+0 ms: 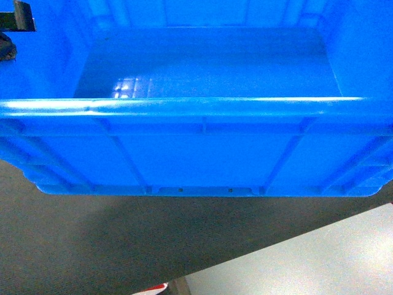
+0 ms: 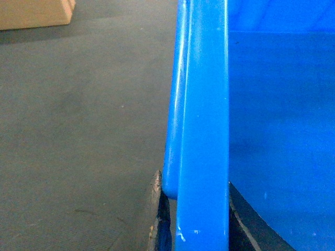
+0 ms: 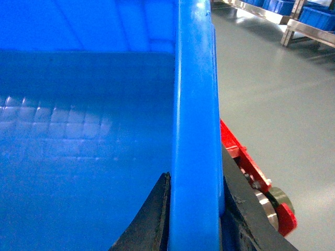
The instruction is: Place box next to blue box on left shelf
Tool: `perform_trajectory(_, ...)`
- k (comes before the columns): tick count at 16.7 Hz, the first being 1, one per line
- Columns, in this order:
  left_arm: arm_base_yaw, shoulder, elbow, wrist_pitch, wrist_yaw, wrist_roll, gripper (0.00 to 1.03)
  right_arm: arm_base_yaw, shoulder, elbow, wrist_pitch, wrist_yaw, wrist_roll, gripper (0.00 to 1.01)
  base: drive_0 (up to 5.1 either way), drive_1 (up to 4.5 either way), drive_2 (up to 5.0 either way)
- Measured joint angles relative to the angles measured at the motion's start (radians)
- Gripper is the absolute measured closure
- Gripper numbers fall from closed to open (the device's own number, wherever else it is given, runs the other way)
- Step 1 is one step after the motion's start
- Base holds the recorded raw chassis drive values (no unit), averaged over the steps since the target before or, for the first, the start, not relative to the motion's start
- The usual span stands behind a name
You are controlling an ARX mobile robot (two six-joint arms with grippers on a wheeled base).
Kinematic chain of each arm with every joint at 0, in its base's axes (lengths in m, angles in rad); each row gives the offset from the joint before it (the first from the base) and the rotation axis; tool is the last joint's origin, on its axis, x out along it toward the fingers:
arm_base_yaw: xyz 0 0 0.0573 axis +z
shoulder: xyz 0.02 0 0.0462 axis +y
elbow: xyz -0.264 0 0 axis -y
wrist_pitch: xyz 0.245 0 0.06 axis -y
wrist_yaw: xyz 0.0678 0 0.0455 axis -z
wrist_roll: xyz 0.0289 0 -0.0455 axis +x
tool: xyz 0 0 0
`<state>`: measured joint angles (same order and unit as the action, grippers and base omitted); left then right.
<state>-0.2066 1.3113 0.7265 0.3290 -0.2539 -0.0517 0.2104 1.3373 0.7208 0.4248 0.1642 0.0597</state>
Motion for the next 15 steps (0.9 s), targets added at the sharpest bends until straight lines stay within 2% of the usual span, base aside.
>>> perform_trajectory(15,0.000,0.000,0.000,-0.001,0.000,-0.001,0.86,0.000,0.000,0.000,0.000,0.000,0.000,0.80,-1.6,-1.62,-1.6)
